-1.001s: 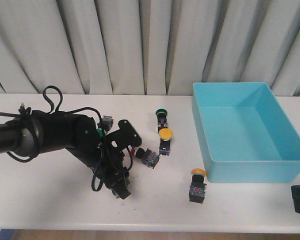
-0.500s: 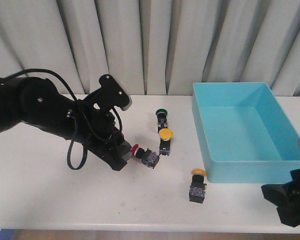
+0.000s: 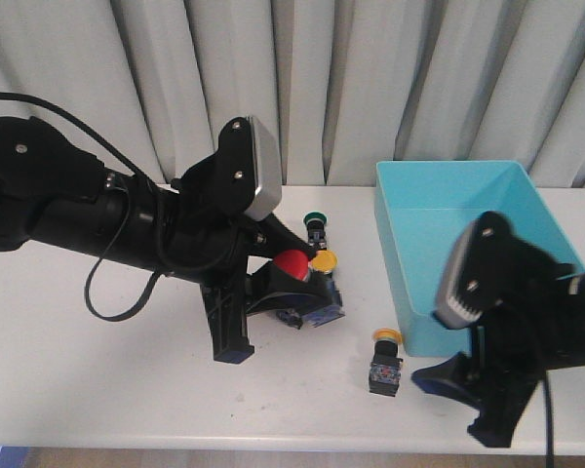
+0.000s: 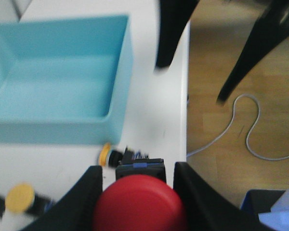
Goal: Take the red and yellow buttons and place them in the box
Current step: 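Lift the red button and pass it to the right gripper, then carry the red button with the right gripper and lower into box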
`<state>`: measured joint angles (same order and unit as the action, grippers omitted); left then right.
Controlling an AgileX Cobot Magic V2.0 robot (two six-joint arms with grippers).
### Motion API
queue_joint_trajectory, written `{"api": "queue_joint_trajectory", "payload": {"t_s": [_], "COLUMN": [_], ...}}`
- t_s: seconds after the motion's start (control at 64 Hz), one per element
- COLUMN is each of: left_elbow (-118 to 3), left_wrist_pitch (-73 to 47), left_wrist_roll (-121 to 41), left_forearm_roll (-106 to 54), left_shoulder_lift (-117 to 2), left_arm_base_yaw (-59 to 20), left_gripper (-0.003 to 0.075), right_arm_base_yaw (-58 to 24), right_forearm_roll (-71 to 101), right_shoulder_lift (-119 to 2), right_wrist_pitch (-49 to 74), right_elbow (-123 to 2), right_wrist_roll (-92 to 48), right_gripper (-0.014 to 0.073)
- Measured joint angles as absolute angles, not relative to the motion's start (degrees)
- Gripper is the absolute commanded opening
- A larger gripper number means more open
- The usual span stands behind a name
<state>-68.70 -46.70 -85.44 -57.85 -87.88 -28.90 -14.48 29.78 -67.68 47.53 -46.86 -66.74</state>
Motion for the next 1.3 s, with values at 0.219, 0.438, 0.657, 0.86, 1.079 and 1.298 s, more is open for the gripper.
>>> {"api": "queue_joint_trajectory", "payload": {"t_s": [0.219, 0.438, 0.657, 0.86, 1.079, 1.298], "left_elbow": [-68.7, -68.7, -68.7, -68.7, -68.7, -68.7], "left_wrist_pitch": [-49.3, -49.5, -50.9, -51.0, -50.9, -50.9], "left_wrist_roll": [-96.3, -99.8, -102.2, -102.5, -102.5, -102.7], "left_forearm_roll": [-63.1, -63.5, -63.5, -63.5, -63.5, -63.7], "left_shoulder_lift": [-87.9, -87.9, -87.9, -87.9, -87.9, -87.9], "left_arm_base_yaw": [-28.9, -28.9, -28.9, -28.9, -28.9, -28.9], "left_gripper": [0.0167, 0.0167, 0.0167, 0.0167, 0.0167, 0.0232], "right_arm_base_yaw": [-19.4, -19.5, -19.5, -19.5, -19.5, -19.5], "right_forearm_roll": [39.0, 56.1, 66.5, 68.3, 68.4, 68.1], "right_shoulder_lift": [-71.0, -73.0, -75.9, -76.4, -76.4, -76.4], "right_wrist_pitch": [40.3, 39.3, 38.7, 38.5, 39.0, 39.9], "right_elbow": [-46.9, -46.9, -46.9, -46.9, -46.9, -46.9], "right_wrist_roll": [-81.1, -100.2, -111.7, -113.2, -113.2, -113.4], "right_gripper": [0.0472, 0.0472, 0.0466, 0.0399, 0.0261, 0.0232]}}
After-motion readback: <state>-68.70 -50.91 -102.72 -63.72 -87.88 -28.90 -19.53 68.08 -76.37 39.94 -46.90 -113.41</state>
